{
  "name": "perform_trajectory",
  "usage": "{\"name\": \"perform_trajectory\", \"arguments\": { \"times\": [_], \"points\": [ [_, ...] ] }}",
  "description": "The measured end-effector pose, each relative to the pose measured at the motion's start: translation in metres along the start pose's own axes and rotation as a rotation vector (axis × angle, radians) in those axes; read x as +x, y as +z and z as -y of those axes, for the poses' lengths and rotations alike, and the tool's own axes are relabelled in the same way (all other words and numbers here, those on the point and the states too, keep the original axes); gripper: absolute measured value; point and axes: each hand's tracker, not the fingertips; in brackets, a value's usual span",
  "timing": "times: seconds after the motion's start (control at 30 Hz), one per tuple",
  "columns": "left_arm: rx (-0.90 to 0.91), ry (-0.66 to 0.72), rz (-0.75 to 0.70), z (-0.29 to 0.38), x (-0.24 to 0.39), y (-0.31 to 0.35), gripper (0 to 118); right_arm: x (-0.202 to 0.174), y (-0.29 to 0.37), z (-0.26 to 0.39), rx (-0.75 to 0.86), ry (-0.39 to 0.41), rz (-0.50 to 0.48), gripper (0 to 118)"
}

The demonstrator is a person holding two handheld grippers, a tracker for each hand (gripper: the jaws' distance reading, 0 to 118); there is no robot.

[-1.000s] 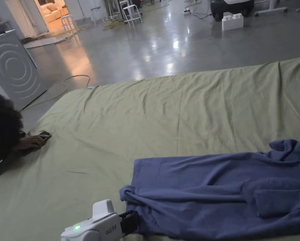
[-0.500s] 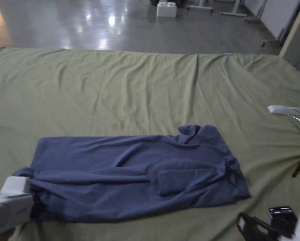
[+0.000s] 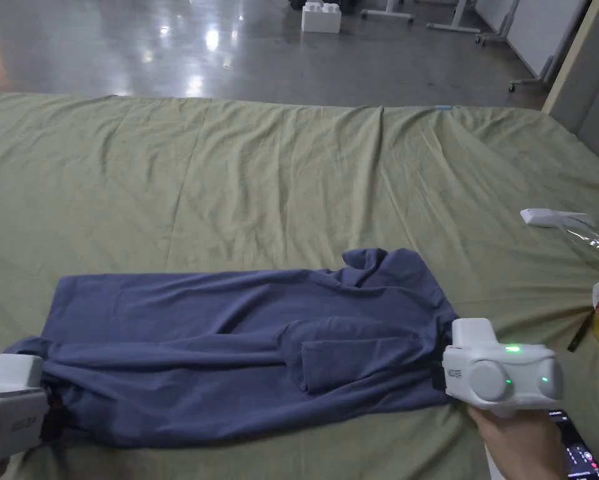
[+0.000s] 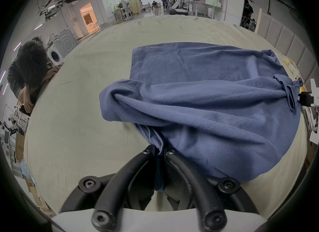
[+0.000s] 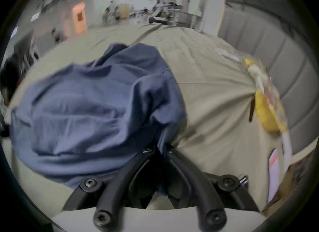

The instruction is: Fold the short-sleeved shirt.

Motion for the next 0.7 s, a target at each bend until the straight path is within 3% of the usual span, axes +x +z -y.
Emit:
{"name": "perform_trajectory", "arguments": {
  "times": [0.03,0.1,0.13,0.17,0.2,0.23,0.47,0.7],
  "points": [
    [0.002,0.018,0.002,-0.002,-0.002,0.005,7,-0.001,-0.003,0.0,-0.012,0.028,-0.009,7],
    [0.096,0.16,0.065,0.001,-0.016,0.028,7,0.01,0.003,-0.002,-0.017,-0.094,-0.022,7],
    [0.117,0.228,0.095,0.001,-0.023,0.042,7,0.02,0.016,0.002,0.009,-0.176,0.003,7],
    [0.128,0.247,0.076,0.006,-0.03,0.053,7,0.024,0.03,0.009,0.062,-0.189,0.075,7],
    [0.146,0.228,0.058,0.013,-0.035,0.062,6,0.024,0.04,0.016,0.081,-0.169,0.104,7],
    [0.141,0.208,0.061,0.02,-0.04,0.072,6,0.029,0.053,0.023,0.061,-0.159,0.062,7],
    [0.182,0.142,0.054,0.097,-0.046,0.131,6,0.033,0.112,0.115,0.061,-0.231,0.022,7],
    [0.167,0.15,0.057,0.153,-0.038,0.127,6,0.021,0.129,0.165,0.028,-0.195,0.009,7]
  ]
}}
